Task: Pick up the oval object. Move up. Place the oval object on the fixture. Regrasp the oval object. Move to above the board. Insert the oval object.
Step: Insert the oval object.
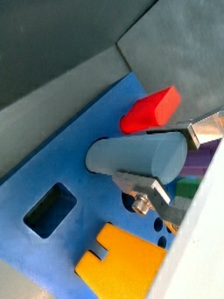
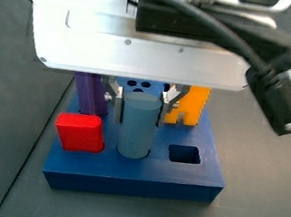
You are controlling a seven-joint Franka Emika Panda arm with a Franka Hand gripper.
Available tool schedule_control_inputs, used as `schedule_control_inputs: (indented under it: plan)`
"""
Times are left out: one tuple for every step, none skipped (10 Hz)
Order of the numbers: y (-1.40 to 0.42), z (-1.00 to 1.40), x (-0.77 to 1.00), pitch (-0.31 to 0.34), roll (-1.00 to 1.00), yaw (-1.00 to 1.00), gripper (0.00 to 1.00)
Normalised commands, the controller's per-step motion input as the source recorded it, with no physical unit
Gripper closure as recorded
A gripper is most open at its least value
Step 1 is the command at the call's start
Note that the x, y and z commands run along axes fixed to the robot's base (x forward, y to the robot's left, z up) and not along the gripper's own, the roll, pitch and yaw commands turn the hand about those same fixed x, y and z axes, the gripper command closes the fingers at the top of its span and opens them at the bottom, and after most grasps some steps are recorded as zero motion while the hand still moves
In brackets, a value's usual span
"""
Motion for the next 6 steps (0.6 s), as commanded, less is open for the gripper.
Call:
schedule_control_inputs:
  plan:
    - [0.0, -0.79, -0.07, -0.074, 0.15, 0.0, 1.0]
    - [-0.12, -0.93, -0.09, -0.117, 0.16, 0.0, 1.0]
    - [-0.08, -0.6, 0.0, -0.019, 0.07, 0.0, 1.0]
    - [0.0, -0.01, 0.0, -0.019, -0.04, 0.0, 1.0]
    - [0.0, -0.05, 0.0, 0.0, 0.0, 0.0, 1.0]
    - [0.0, 0.0, 0.0, 0.0, 0.0, 0.0, 1.0]
